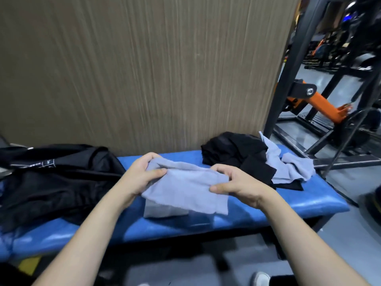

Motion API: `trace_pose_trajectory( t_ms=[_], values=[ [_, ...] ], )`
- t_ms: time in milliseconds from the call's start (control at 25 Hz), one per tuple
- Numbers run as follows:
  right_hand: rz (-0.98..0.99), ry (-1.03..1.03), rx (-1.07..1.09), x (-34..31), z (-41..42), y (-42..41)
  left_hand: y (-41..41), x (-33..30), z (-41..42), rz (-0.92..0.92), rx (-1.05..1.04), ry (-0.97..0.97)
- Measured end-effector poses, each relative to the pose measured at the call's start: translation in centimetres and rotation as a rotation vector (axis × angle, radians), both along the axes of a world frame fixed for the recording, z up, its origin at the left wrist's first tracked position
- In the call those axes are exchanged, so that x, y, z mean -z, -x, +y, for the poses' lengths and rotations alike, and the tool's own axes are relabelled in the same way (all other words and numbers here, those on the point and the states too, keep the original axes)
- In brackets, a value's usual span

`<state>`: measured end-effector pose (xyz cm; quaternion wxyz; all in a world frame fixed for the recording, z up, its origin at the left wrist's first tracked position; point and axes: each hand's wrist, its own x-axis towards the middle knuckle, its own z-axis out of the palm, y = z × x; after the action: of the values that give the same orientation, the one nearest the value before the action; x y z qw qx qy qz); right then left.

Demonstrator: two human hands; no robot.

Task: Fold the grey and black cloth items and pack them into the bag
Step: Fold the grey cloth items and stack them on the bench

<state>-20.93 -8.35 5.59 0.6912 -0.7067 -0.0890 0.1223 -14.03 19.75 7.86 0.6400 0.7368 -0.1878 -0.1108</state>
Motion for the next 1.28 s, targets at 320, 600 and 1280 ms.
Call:
trace_pose_trajectory(
  t_ms=[320,600,1280],
  values=[
    [-0.008,-0.051,0.392,2.8,-1.3,-0.4,0.0,6.7,-1.8,-0.032,-0.141,-0.052],
    [-0.016,0.312,0.499,4.0,-3.9,0.3,-0.7,7.3,-4.9,-0.089,-0.008,-0.188],
    [-0.002,0.849,0.425,5.8,-7.0,1.7,0.9,10.1,-7.6,-0.259,0.152,-0.749]
  ],
)
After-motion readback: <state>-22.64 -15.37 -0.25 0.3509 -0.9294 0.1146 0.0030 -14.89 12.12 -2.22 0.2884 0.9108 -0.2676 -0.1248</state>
